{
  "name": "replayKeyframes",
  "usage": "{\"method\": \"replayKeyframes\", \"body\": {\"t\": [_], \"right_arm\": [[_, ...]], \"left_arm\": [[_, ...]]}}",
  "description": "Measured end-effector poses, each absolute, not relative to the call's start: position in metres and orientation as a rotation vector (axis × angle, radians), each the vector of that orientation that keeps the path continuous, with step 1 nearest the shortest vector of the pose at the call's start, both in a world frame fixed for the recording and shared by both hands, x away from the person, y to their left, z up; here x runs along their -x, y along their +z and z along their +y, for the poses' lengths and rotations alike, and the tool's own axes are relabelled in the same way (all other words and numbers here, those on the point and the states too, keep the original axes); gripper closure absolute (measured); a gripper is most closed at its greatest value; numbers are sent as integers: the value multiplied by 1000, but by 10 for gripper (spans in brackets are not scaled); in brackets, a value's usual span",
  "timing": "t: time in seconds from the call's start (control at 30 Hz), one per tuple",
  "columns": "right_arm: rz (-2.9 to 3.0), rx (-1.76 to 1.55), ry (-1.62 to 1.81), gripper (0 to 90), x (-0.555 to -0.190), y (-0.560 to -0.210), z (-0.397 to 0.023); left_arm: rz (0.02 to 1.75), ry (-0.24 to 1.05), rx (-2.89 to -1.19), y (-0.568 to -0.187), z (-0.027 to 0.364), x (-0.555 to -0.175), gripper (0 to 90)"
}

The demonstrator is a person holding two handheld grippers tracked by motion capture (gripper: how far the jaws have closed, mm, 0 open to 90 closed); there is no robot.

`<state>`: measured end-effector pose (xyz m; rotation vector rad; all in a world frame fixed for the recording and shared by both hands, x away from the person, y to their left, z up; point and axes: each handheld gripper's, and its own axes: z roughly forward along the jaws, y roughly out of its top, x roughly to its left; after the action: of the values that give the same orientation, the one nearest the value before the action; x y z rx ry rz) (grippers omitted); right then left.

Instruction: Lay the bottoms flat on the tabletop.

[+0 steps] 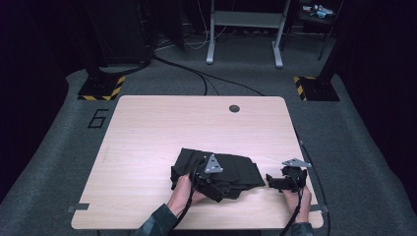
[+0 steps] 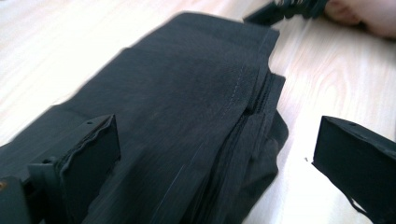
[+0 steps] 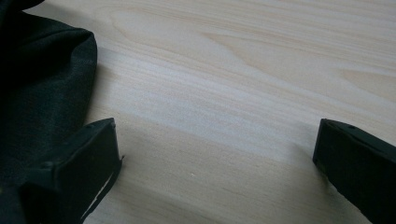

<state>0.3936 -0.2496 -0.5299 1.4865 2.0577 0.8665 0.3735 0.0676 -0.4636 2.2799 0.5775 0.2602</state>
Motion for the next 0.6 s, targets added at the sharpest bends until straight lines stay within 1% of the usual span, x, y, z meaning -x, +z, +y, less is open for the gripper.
{"method": "replayKeyframes", "body": {"t": [0.2,0.37,0.5,0.57,0.6], "right_arm": [[2058,-1487,866,0,-394,-530,-250],[2057,-1487,867,0,-394,-530,-250],[2058,-1487,867,0,-394,-530,-250],[2057,-1487,867,0,-394,-530,-250],[2058,-1486,867,0,-394,-530,-250]], "left_arm": [[565,279,-2347,-477,51,-378,84],[584,324,-2393,-483,43,-379,199],[588,277,-2390,-484,44,-380,261],[571,257,-2399,-482,43,-380,345],[561,256,-2396,-481,43,-380,418]]}}
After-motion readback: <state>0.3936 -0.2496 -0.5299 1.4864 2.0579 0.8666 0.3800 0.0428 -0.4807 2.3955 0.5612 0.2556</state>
